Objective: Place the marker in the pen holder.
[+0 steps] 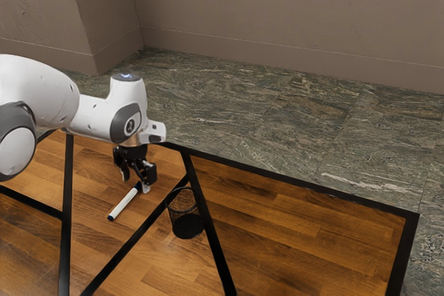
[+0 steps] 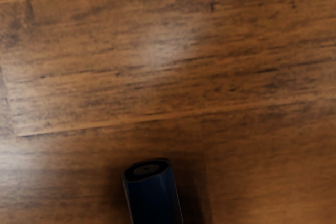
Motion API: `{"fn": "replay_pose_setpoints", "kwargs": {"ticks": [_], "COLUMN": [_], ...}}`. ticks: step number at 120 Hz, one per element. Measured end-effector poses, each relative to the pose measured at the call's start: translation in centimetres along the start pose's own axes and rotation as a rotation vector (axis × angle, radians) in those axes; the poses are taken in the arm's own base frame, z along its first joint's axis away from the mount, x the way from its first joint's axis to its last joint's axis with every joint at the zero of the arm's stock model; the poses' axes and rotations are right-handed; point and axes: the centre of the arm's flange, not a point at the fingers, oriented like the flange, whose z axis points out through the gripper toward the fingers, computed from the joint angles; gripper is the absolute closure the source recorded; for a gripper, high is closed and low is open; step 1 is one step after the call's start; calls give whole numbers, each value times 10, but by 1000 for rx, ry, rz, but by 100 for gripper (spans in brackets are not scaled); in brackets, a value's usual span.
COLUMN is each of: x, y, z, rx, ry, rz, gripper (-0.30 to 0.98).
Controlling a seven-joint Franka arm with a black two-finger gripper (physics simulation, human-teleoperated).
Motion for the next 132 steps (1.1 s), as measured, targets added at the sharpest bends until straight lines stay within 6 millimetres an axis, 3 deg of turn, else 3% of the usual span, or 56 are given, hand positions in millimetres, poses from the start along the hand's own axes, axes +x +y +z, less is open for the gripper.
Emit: {"fn": "replay_pose_setpoints", "kwargs": {"ticks": [71,103,132], "x": [-3,-3,-2], "y": [-2,-4,-7], "z": [6,7,12], "rx": [-7,4,7], "ry": [2,5,-1], "rz": [-14,-31,-57], "gripper": [69,79,80]}}
